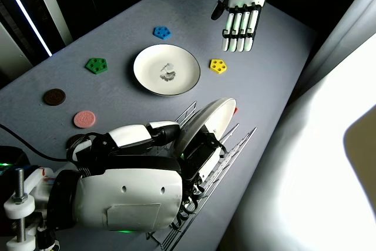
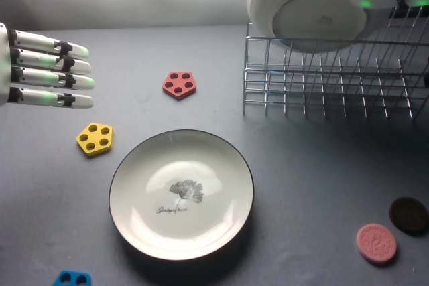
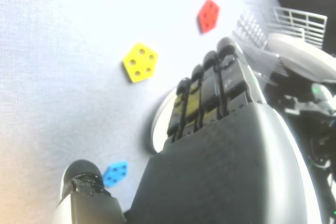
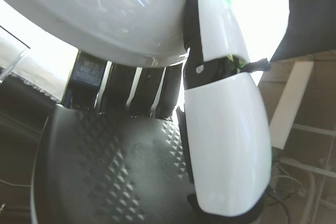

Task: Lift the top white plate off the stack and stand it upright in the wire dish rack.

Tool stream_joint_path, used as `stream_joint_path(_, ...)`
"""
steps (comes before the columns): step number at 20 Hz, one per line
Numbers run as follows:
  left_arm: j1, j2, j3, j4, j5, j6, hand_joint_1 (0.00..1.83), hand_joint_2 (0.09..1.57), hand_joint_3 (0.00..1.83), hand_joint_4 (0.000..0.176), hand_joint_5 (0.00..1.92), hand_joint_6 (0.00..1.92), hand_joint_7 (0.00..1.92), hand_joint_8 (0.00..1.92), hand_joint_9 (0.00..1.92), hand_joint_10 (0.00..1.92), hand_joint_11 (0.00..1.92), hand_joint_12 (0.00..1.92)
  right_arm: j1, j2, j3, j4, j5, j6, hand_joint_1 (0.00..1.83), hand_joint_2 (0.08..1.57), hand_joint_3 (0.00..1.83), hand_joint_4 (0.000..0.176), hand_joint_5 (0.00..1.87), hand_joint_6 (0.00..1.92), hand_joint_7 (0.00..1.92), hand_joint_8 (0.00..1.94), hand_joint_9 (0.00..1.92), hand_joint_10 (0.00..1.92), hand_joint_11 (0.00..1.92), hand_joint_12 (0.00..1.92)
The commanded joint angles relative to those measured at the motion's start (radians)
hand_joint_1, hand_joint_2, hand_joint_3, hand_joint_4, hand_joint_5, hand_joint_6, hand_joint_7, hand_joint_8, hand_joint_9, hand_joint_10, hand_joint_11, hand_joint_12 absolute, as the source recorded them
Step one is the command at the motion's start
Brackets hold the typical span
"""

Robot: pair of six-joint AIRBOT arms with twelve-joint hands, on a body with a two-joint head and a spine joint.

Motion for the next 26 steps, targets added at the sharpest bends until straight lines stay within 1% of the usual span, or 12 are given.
stream_joint_path(1,-0.023,0.003,0.001,-0.072,-0.036,0.001,0.06,0.87,0.0,0.0,0.03,0.0,0.04,0.0,0.05,0.0,0.07,0.06,0.008,0.018,0.009,0.058,0.138,0.029,1.49,1.08,0.0,0.0,0.9,1.09,1.06,0.69,0.99,0.86,0.93,1.42)
stream_joint_path(7,-0.023,0.003,0.001,-0.072,-0.037,0.001,0.03,0.88,0.0,0.0,0.03,0.0,0.03,0.0,0.03,0.0,0.07,0.05,-0.004,0.018,0.02,0.047,0.147,0.034,1.5,1.06,0.0,0.0,0.94,1.0,1.09,0.63,1.07,0.74,0.97,1.36)
stream_joint_path(10,-0.023,0.003,0.001,-0.071,-0.038,0.001,0.04,0.88,0.0,0.0,0.03,0.01,0.04,0.01,0.05,0.01,0.08,0.06,-0.01,0.018,0.031,0.046,0.151,0.034,1.49,1.09,0.0,0.0,0.91,1.07,1.01,0.74,0.98,0.9,0.94,1.41)
stream_joint_path(11,-0.023,0.003,0.001,-0.071,-0.038,0.001,0.05,0.87,0.0,0.0,0.03,0.01,0.05,0.01,0.06,0.01,0.09,0.06,-0.012,0.018,0.034,0.045,0.153,0.034,1.49,1.08,0.0,0.0,0.93,1.05,1.04,0.67,1.0,0.87,0.96,1.38)
stream_joint_path(14,-0.023,0.003,0.001,-0.071,-0.039,0.001,0.05,0.88,0.0,0.0,0.01,0.0,0.02,0.0,0.03,0.0,0.06,0.05,-0.02,0.018,0.043,0.042,0.155,0.034,1.49,1.07,0.0,0.0,0.94,1.02,1.07,0.62,1.03,0.82,0.98,1.35)
stream_joint_path(16,-0.023,0.003,0.001,-0.071,-0.04,0.001,0.04,0.88,0.0,0.0,0.0,0.0,0.01,0.0,0.03,0.0,0.06,0.05,-0.027,0.016,0.05,0.031,0.159,0.049,1.49,1.09,0.0,0.0,0.9,1.08,0.98,0.77,0.99,0.89,0.96,1.38)
stream_joint_path(19,-0.023,0.003,0.001,-0.071,-0.04,0.001,0.04,0.87,0.0,0.0,0.0,0.0,0.0,0.0,0.01,0.0,0.04,0.03,-0.048,0.008,0.064,0.019,0.163,0.071,1.49,1.06,0.0,0.0,0.93,1.02,1.03,0.65,1.06,0.8,1.02,1.33)
stream_joint_path(20,-0.023,0.003,0.001,-0.072,-0.04,0.001,0.04,0.87,0.0,0.0,0.0,0.0,0.01,0.0,0.02,0.0,0.05,0.04,-0.052,0.005,0.069,0.015,0.166,0.072,1.41,1.08,0.0,0.0,0.95,1.07,1.04,0.71,1.07,0.91,1.01,0.88)
stream_joint_path(21,-0.023,0.002,0.001,-0.072,-0.04,0.001,0.03,0.87,0.0,0.0,0.02,0.01,0.02,0.01,0.04,0.01,0.07,0.05,-0.053,0.003,0.072,0.012,0.169,0.073,1.47,1.07,0.01,0.0,0.93,1.06,1.01,0.69,1.02,0.89,0.98,1.28)
stream_joint_path(22,-0.023,0.002,0.001,-0.072,-0.04,0.001,0.03,0.87,0.0,0.0,0.02,0.01,0.02,0.01,0.04,0.01,0.06,0.04,-0.053,0.0,0.075,0.008,0.17,0.076,1.48,1.08,0.0,0.0,0.9,1.09,0.98,0.73,1.0,0.9,0.99,1.35)
stream_joint_path(25,-0.023,0.002,0.001,-0.072,-0.04,0.001,0.04,0.87,0.0,0.0,0.0,0.0,0.01,0.0,0.02,0.0,0.05,0.04,-0.059,-0.003,0.081,-0.007,0.176,0.087,1.49,1.07,0.0,0.0,0.9,1.08,1.03,0.65,1.03,0.84,0.99,1.36)
stream_joint_path(26,-0.023,0.002,0.001,-0.072,-0.04,0.001,0.05,0.88,0.0,0.0,0.0,0.0,0.0,0.0,0.01,0.0,0.04,0.03,-0.06,-0.005,0.083,-0.01,0.177,0.09,1.4,1.08,0.0,0.0,0.92,1.12,1.03,0.72,1.04,0.94,0.99,0.88)
